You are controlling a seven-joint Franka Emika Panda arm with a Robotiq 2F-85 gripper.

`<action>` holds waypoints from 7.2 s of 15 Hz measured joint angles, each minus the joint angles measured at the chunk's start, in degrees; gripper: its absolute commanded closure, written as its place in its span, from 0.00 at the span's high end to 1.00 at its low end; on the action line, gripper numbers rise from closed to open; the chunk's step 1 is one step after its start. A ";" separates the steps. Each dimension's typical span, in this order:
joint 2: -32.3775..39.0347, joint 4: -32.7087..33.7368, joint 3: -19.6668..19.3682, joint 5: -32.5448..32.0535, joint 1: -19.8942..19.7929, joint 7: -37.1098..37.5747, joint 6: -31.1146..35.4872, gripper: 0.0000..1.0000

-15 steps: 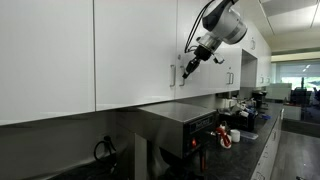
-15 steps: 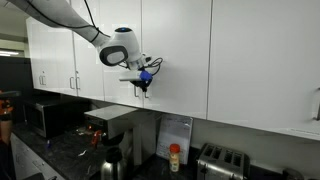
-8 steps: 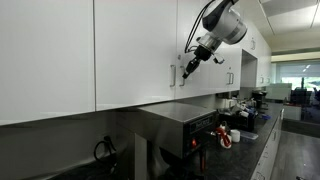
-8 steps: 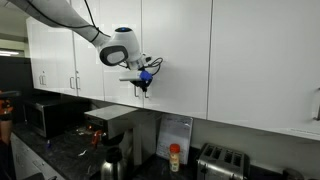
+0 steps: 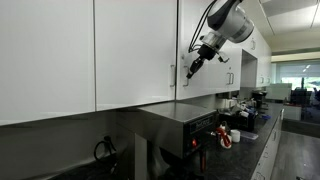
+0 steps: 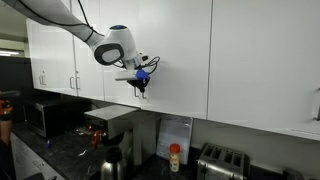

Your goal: Open the right cabinet door and take out the sugar bottle, the close the door

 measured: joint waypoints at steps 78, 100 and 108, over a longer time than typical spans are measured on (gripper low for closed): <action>-57.30 -26.16 -10.30 -32.49 -23.22 27.43 -29.64 1.00; -66.94 -25.84 8.60 -35.88 -10.09 37.89 -43.21 1.00; -54.69 -22.12 14.09 -35.80 -3.11 38.98 -40.42 1.00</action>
